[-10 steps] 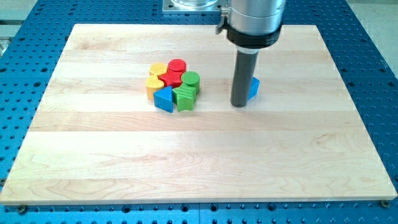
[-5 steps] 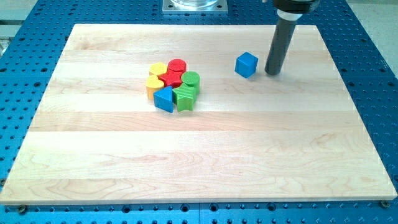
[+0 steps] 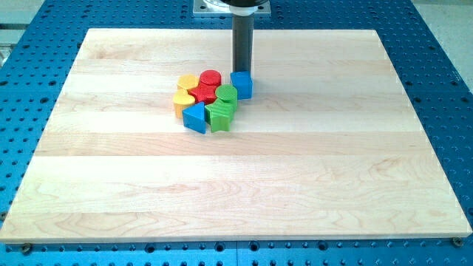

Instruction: Push the blue blocks into the group of blocks

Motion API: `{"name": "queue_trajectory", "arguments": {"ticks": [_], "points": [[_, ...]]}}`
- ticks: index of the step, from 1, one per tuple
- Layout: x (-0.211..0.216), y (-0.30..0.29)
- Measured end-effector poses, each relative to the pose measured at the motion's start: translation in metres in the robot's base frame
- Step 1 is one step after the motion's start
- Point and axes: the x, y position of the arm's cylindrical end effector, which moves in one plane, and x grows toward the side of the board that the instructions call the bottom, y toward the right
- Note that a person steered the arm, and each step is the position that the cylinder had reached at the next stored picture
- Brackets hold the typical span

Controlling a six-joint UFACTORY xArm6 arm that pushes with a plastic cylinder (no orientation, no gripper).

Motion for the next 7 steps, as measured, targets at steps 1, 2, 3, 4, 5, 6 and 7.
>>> {"name": "queue_trajectory", "arguments": {"ticks": [1, 2, 3, 4, 5, 6, 7], "points": [[0.004, 0.047], [0.014, 0.040], [0.014, 0.024], [0.031, 0.021], [0.043, -0.010], [0.043, 0.001], [0.023, 0.031]]}}
